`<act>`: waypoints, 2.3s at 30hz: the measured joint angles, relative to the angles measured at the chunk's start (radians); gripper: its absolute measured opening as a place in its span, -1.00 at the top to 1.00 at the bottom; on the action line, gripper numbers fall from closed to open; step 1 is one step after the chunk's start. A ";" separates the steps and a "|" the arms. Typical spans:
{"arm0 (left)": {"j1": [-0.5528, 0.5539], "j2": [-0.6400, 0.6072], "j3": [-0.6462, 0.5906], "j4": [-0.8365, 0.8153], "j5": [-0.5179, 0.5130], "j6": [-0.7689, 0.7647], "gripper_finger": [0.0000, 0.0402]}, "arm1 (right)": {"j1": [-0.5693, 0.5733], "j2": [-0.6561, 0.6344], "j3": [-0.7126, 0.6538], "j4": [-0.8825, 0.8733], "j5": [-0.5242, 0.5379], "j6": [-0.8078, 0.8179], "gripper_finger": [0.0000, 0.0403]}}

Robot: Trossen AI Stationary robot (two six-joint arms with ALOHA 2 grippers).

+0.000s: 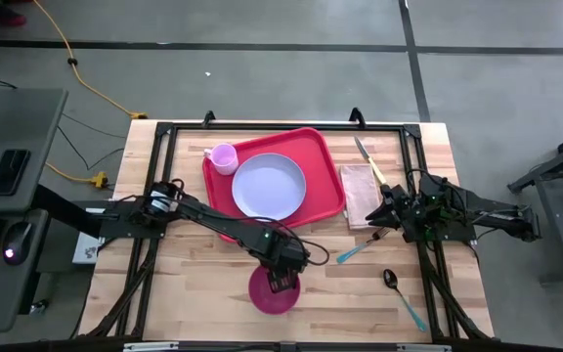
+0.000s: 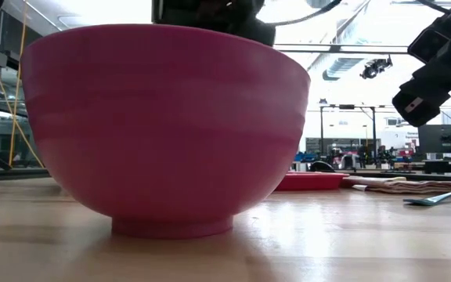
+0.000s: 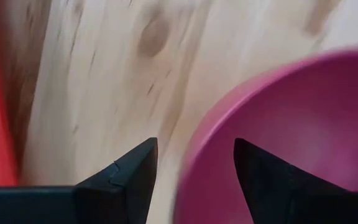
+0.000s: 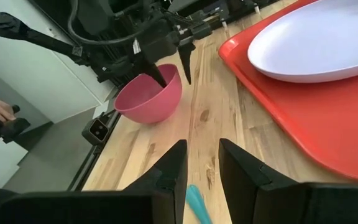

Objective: Set up tray
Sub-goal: Stack the pink bowl on the purple plate

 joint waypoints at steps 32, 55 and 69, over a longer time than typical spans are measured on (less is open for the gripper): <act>0.000 0.008 0.004 0.017 0.043 -0.027 0.90 | 0.000 0.000 0.000 -0.004 0.000 0.004 0.65; 0.113 0.008 0.449 -0.429 0.025 -0.032 0.92 | 0.000 0.000 0.000 -0.003 -0.003 0.006 0.65; 0.331 0.007 0.531 -0.595 -0.076 -0.155 0.92 | 0.000 0.000 0.000 -0.004 -0.003 -0.016 0.65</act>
